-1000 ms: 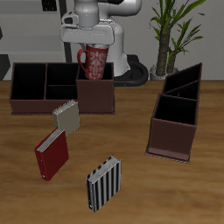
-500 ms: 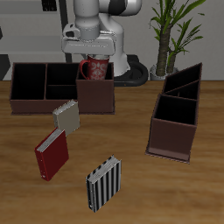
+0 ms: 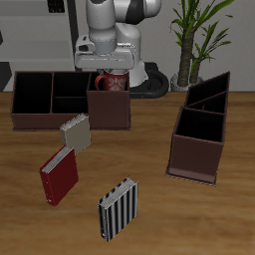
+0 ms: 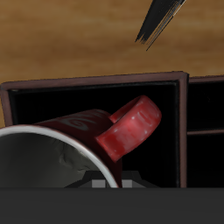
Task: Place the red mug into the back desk caddy's right compartment
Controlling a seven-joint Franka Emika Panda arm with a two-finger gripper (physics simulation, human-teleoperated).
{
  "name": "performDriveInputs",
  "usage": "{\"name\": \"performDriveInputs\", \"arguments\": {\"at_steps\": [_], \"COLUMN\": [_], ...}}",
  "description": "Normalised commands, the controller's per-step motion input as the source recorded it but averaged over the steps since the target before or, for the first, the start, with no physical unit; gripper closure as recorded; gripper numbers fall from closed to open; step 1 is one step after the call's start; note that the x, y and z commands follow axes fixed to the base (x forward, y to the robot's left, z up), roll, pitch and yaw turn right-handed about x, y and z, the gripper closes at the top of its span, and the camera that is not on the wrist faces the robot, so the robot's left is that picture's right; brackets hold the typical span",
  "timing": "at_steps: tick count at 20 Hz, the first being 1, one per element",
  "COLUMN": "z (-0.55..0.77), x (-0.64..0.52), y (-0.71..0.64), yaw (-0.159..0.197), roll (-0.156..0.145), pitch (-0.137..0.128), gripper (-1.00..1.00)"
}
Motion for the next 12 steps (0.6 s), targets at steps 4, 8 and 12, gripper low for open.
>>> {"name": "performDriveInputs", "arguments": {"at_steps": [4,8,12], "z": [-0.22,-0.19,-0.16], "x": [0.07,0.07,0.07], "y": [0.06,-0.24,-0.13], "yaw": [0.012,-0.022,-0.019], "roll": [0.013,-0.042,-0.036], "pitch": [0.040,0.041,0.051], "gripper": [1.00,1.00,-1.00]}}
